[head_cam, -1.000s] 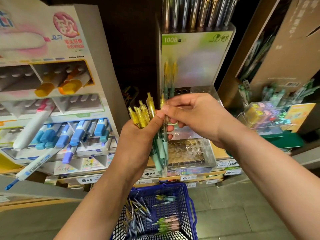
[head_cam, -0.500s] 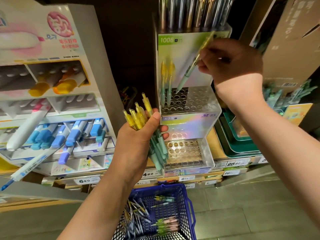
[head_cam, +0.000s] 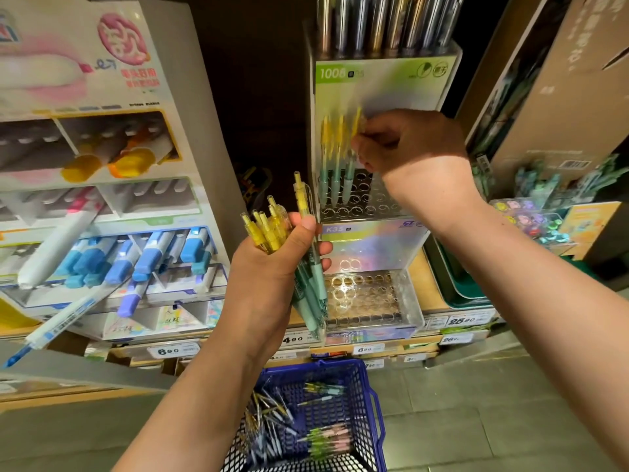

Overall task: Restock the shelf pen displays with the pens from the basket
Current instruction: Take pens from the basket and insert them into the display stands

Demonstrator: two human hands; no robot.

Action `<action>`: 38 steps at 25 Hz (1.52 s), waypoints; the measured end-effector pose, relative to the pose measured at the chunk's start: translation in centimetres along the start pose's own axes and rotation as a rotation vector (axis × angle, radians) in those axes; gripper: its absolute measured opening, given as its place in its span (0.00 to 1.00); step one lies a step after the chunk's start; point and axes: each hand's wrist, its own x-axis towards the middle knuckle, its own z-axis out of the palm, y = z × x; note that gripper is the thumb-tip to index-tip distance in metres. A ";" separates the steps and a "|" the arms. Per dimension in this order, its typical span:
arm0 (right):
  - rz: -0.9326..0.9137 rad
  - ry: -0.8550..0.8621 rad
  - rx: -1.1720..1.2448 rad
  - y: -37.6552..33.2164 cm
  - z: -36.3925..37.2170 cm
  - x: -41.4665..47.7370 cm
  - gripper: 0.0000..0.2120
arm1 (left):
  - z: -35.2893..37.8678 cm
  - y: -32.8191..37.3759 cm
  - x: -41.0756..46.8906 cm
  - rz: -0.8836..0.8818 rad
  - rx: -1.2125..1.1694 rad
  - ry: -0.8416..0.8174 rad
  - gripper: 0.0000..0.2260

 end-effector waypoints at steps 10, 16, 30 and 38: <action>0.200 -0.432 0.434 -0.9 0.3 -5.4 0.09 | 0.8 0.4 -0.4 0.029 0.055 -0.084 0.09; 0.432 -0.126 0.809 -0.1 -0.9 -4.4 0.02 | 0.7 0.2 -0.2 -0.048 -0.077 0.023 0.11; 0.030 0.106 0.214 1.2 -1.7 -0.5 0.06 | 0.3 -0.1 0.1 -0.122 -0.153 -0.106 0.17; 0.103 -0.006 -0.017 1.0 -0.9 -0.6 0.10 | 0.3 -0.4 -0.1 -0.057 -0.087 -0.136 0.13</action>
